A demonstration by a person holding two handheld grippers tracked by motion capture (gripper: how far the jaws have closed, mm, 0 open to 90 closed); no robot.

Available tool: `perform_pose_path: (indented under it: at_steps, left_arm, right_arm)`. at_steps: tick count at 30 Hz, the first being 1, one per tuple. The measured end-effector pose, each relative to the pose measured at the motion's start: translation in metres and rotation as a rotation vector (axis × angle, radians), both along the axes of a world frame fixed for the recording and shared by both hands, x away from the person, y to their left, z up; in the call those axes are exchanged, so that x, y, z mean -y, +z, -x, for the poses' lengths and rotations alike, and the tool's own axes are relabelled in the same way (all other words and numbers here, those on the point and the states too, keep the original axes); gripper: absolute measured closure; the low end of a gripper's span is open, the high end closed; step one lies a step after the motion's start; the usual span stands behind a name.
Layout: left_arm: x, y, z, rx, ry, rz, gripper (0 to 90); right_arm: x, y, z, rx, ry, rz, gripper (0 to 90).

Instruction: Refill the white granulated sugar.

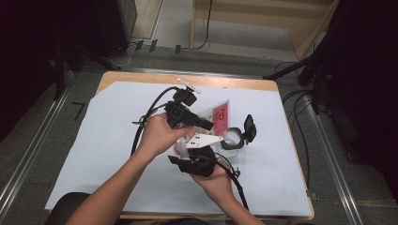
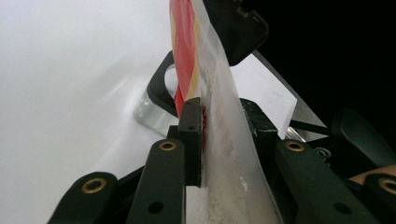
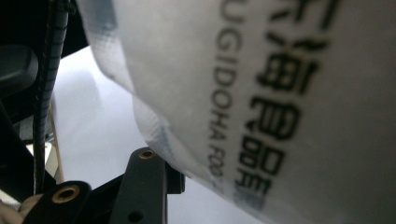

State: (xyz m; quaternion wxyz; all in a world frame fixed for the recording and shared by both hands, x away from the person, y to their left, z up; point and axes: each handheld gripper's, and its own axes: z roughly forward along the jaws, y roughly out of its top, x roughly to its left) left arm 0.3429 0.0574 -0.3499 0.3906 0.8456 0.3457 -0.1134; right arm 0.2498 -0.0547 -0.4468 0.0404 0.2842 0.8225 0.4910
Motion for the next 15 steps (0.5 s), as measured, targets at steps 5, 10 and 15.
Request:
perform_pose_path:
  at_steps: [5, 10, 15]
  left_arm:
    - [-0.0015, 0.0014, 0.0016, 0.019, -0.03, 0.024, 69.8]
    - [-0.0032, 0.0009, 0.0014, 0.014, -0.035, 0.007, 68.4]
    - [-0.0055, 0.0008, -0.0001, 0.012, -0.028, 0.011, 70.2]
  right_arm:
    - [0.0033, 0.0031, 0.0015, -0.005, -0.027, -0.024, 64.5]
    - [0.0032, 0.0036, 0.0027, -0.011, -0.017, -0.026, 64.6]
    - [0.0045, 0.0045, 0.0022, -0.01, -0.012, -0.026, 64.7]
